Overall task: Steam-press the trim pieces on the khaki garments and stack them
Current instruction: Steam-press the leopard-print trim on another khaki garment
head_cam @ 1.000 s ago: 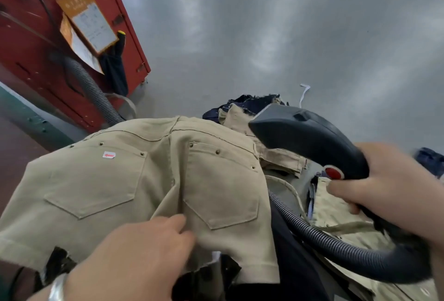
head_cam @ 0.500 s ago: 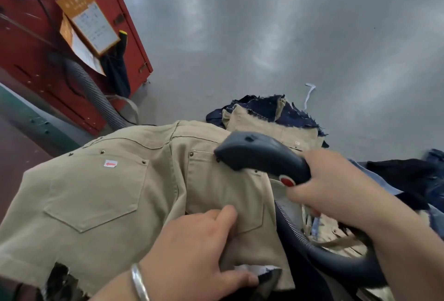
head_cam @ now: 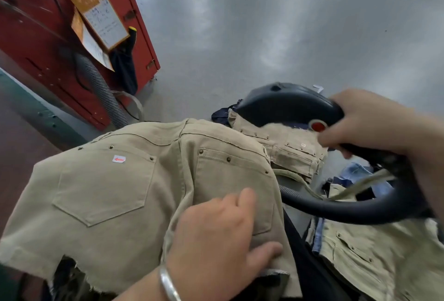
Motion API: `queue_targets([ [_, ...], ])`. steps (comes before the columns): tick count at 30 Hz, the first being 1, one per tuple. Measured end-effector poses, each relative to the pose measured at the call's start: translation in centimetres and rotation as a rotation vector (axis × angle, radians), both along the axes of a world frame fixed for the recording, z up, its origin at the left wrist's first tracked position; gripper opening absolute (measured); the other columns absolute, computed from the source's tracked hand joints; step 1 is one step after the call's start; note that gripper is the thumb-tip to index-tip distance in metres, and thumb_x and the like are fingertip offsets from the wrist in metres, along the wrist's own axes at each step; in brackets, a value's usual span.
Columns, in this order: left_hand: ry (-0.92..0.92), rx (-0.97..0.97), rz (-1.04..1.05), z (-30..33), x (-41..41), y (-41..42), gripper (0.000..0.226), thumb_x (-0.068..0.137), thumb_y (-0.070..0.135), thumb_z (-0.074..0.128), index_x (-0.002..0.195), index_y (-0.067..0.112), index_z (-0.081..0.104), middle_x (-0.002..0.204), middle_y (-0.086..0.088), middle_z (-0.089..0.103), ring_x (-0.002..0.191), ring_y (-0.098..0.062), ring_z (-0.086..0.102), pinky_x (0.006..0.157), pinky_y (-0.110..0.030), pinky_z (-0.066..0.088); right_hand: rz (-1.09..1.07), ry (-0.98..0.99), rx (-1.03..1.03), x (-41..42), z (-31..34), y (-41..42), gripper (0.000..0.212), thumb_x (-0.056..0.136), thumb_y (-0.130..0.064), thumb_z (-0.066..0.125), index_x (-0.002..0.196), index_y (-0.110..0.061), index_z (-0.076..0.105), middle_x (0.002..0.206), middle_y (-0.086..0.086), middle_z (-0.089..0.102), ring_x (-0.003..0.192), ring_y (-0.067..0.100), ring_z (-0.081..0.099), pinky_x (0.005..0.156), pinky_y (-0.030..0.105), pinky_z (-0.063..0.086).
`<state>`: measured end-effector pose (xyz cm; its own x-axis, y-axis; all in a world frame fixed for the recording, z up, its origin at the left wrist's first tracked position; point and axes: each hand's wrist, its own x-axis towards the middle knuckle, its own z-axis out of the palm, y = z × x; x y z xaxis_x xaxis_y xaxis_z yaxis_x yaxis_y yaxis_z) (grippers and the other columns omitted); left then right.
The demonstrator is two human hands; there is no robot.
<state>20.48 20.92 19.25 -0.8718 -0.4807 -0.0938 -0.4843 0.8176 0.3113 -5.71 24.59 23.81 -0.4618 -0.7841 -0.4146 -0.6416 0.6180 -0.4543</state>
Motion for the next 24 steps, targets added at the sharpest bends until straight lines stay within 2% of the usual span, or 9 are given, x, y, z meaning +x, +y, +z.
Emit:
queue_targets([
  [2, 0.027, 0.033, -0.038, -0.6, -1.2, 0.6, 0.053, 0.061, 0.074, 0.050, 0.082, 0.026, 0.038, 0.068, 0.012, 0.052, 0.058, -0.011, 0.056, 0.045, -0.026, 0.038, 0.048, 0.041, 0.057, 0.0, 0.1, 1.9, 0.014, 0.069, -0.011, 0.072, 0.072, -0.017, 0.061, 0.046, 0.007, 0.064, 0.036, 0.021, 0.061, 0.045, 0.048, 0.057],
  [5, -0.017, 0.016, -0.035, -1.4, -1.9, 0.9, 0.053, 0.059, 0.072, 0.051, 0.081, 0.025, 0.044, 0.065, 0.011, 0.052, 0.053, -0.012, 0.054, 0.044, -0.025, 0.034, 0.111, -0.001, 0.106, 1.1, -0.7, 2.9, 0.016, 0.071, -0.008, 0.072, 0.072, -0.020, 0.061, 0.041, 0.001, 0.061, 0.031, 0.014, 0.055, 0.034, 0.026, 0.045],
  [8, -0.020, -0.003, -0.058, -1.7, -2.0, 0.6, 0.050, 0.057, 0.071, 0.047, 0.074, 0.025, 0.050, 0.058, 0.010, 0.052, 0.045, -0.011, 0.051, 0.041, -0.023, 0.032, 0.189, 0.014, 0.148, 2.0, -1.6, 1.8, 0.015, 0.072, -0.011, 0.071, 0.079, -0.021, 0.062, 0.042, -0.009, 0.060, 0.033, 0.010, 0.057, 0.035, 0.024, 0.044],
  [11, -0.039, -0.004, -0.069, -1.9, -1.8, 0.3, 0.052, 0.061, 0.072, 0.044, 0.082, 0.025, 0.053, 0.063, 0.010, 0.056, 0.052, -0.012, 0.055, 0.047, -0.023, 0.031, 0.217, -0.003, 0.107, 2.6, -1.5, -1.2, 0.015, 0.074, -0.011, 0.070, 0.079, -0.021, 0.060, 0.041, -0.008, 0.059, 0.032, 0.010, 0.056, 0.032, 0.017, 0.037],
  [14, -0.005, 0.013, -0.061, -1.9, -1.7, 0.3, 0.053, 0.068, 0.071, 0.044, 0.095, 0.026, 0.046, 0.078, 0.008, 0.059, 0.066, -0.016, 0.058, 0.054, -0.026, 0.031, 0.296, 0.060, 0.045, 4.1, -1.2, -5.2, 0.011, 0.073, -0.015, 0.070, 0.080, -0.019, 0.062, 0.043, -0.001, 0.059, 0.035, 0.012, 0.060, 0.034, 0.016, 0.037],
  [17, 0.032, 0.016, -0.057, -1.6, -1.9, 0.4, 0.047, 0.070, 0.068, 0.047, 0.089, 0.027, 0.033, 0.085, 0.008, 0.058, 0.070, -0.017, 0.058, 0.056, -0.028, 0.030, 0.368, 0.147, -0.033, 6.2, -0.9, -8.7, 0.005, 0.073, -0.016, 0.067, 0.077, -0.017, 0.063, 0.046, -0.001, 0.059, 0.034, 0.012, 0.061, 0.031, 0.015, 0.035],
  [18, 0.028, 0.021, -0.061, -1.6, -1.8, 0.6, 0.047, 0.070, 0.067, 0.049, 0.087, 0.028, 0.032, 0.083, 0.009, 0.058, 0.068, -0.016, 0.057, 0.055, -0.027, 0.029, 0.365, 0.170, -0.057, 6.8, -0.8, -9.6, 0.003, 0.076, -0.017, 0.066, 0.078, -0.016, 0.064, 0.047, -0.001, 0.060, 0.035, 0.012, 0.061, 0.032, 0.015, 0.035],
  [21, -0.028, 0.031, -0.094, -1.5, -1.7, 1.0, 0.042, 0.058, 0.064, 0.059, 0.075, 0.027, 0.046, 0.061, 0.011, 0.055, 0.048, -0.010, 0.052, 0.044, -0.021, 0.025, 0.269, 0.168, -0.120, 6.5, -0.1, -10.5, 0.006, 0.082, -0.018, 0.068, 0.085, -0.013, 0.066, 0.053, 0.002, 0.063, 0.037, 0.014, 0.060, 0.038, 0.020, 0.045],
  [24, 0.017, 0.015, -0.116, -2.0, -1.2, 1.5, 0.038, 0.057, 0.062, 0.059, 0.074, 0.028, 0.055, 0.056, 0.011, 0.054, 0.043, -0.009, 0.050, 0.039, -0.019, 0.028, 0.210, 0.079, -0.148, 4.2, 1.4, -8.2, 0.007, 0.079, -0.014, 0.071, 0.079, -0.017, 0.065, 0.048, 0.005, 0.064, 0.034, 0.014, 0.058, 0.037, 0.026, 0.048],
])
